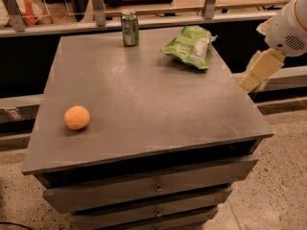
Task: Move green rice chip bag near orange
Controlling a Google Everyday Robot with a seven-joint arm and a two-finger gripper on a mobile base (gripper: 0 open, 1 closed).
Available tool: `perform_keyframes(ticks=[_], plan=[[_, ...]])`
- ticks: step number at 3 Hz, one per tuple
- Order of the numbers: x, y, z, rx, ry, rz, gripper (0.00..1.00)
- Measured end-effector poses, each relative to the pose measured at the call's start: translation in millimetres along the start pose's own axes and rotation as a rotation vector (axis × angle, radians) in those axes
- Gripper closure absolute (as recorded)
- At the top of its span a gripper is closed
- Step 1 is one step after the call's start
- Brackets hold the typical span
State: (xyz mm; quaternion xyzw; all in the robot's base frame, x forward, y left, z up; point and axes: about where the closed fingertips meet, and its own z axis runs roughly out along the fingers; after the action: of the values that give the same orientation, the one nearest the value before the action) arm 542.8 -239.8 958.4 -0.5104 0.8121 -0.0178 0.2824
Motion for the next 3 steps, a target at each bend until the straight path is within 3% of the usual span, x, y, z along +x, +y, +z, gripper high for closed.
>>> perform_keyframes(ticks=[2, 3], plan=[[4.7, -53.7, 39.9, 0.016, -0.391, 0.24, 0.0], [1.0, -67.2, 51.8, 0.02, -0.482, 0.305, 0.0]])
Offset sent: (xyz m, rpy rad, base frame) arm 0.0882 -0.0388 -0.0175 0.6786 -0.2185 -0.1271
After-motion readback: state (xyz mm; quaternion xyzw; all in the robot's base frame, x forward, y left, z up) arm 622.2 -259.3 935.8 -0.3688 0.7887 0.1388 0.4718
